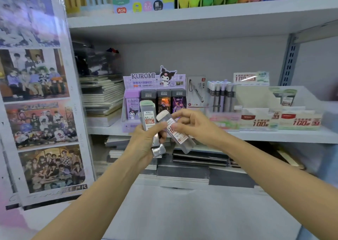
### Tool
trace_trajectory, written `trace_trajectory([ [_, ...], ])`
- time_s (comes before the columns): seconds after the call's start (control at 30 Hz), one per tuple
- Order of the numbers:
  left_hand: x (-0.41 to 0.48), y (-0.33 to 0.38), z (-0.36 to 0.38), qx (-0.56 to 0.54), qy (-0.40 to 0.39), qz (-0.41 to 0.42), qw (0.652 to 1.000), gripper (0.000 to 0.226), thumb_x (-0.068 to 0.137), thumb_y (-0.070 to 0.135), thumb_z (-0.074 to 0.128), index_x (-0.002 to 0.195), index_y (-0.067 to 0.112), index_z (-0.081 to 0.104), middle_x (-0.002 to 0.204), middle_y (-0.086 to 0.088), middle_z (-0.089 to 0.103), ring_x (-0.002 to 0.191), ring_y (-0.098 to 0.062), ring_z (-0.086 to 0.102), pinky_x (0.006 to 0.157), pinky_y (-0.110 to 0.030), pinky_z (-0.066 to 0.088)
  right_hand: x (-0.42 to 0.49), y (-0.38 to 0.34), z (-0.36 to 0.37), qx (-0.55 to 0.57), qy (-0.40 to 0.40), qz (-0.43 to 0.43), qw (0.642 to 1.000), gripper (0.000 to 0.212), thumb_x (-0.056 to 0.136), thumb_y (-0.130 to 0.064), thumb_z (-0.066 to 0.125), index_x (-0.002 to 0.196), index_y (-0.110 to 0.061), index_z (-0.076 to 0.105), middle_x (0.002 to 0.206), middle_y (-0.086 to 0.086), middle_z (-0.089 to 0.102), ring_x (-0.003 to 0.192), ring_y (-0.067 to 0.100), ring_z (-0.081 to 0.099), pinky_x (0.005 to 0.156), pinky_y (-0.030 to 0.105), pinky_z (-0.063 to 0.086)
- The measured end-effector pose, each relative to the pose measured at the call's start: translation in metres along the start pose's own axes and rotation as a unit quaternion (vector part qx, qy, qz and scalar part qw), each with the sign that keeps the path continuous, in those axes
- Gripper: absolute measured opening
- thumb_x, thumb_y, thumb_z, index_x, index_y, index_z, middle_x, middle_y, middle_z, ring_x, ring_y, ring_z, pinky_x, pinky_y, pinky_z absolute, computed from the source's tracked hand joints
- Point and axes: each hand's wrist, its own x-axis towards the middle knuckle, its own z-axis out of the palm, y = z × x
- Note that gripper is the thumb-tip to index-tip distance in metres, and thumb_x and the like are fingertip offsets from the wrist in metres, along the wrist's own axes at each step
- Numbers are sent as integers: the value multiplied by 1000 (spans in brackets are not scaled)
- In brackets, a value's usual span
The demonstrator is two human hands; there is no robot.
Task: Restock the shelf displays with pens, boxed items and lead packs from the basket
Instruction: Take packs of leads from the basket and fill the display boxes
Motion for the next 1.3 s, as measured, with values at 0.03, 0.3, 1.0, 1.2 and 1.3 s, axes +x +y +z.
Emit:
trace_trajectory([
  [0.03, -1, -3, 7, -1, -10, -5, 1000, 10, 83, 8, 71, 90, 7, 64, 63, -5, 64, 46, -10, 54, 44, -19, 46, -6, -1, -5, -2, 3, 0, 1000, 25, 92, -21, 64, 116, -20, 60, 89, 3, 73, 85, 17, 71, 79, 30, 57],
  [0.3, -2, -15, 60, -108, -78, -79, 988, 22, 96, 20, 43, 90, 8, 61, 67, -5, 57, 47, -14, 49, 43, -20, 40, -42, -1, -65, 63, 131, 16, 989, 40, 91, -7, 62, 125, -26, 52, 103, 6, 71, 96, 23, 69, 80, 35, 59],
  [1.0, 26, -39, 139, 17, -169, -3, 985, 41, 73, 29, 72, 108, 9, 64, 88, -11, 76, 56, -11, 63, 50, -21, 51, -3, 30, -193, -190, 362, 34, 912, 14, 93, -23, 63, 100, -16, 54, 104, 5, 67, 92, 19, 66, 80, 40, 59],
  [1.2, 31, -41, 132, 42, -191, -13, 981, 39, 73, 32, 73, 105, 11, 66, 92, -10, 76, 58, -12, 63, 52, -21, 51, -7, 31, -192, -282, 296, 93, 908, 22, 90, -18, 67, 111, -11, 67, 105, 3, 67, 95, 15, 63, 87, 30, 55],
  [1.3, 30, -42, 133, 58, -211, -14, 976, 23, 83, 21, 71, 104, 12, 65, 88, -11, 76, 55, -11, 63, 50, -20, 51, -16, 13, -183, -271, 364, -6, 891, 20, 93, -23, 63, 110, -16, 68, 107, -2, 66, 90, 6, 59, 75, 14, 47],
])
